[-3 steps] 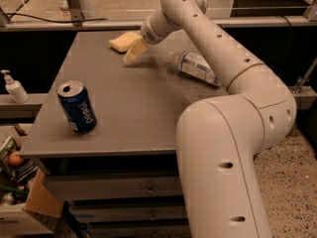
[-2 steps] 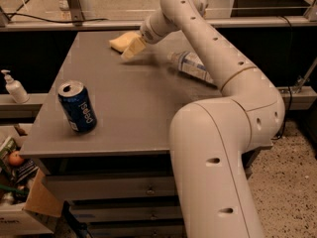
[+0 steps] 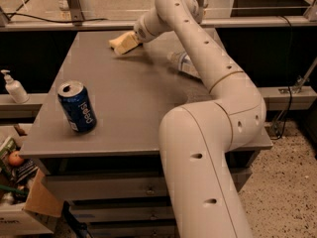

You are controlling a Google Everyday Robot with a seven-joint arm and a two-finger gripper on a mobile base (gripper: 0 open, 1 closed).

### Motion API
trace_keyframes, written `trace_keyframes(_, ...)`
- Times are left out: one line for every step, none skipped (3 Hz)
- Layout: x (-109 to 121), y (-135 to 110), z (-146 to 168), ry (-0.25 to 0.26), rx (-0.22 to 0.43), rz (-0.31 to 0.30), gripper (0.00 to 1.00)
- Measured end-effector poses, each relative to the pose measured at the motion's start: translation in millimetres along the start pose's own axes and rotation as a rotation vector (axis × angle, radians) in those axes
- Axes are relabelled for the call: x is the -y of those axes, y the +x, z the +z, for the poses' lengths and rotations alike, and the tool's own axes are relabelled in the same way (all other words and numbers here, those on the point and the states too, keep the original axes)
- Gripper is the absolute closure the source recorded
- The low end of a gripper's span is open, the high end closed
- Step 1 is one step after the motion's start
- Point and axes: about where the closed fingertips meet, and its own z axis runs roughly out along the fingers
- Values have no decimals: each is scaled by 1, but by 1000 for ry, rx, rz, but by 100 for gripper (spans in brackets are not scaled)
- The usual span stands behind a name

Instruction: Move sponge near pepsi can

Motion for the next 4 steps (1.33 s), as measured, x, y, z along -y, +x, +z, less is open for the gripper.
trace_keyframes(0, -4, 4, -5, 11, 16, 41)
trace_keyframes(4, -4, -1, 1, 16, 21, 64)
trace_keyframes(9, -2, -13, 3, 27, 24, 87)
trace_keyframes(6, -9, -35, -14, 62, 5, 100)
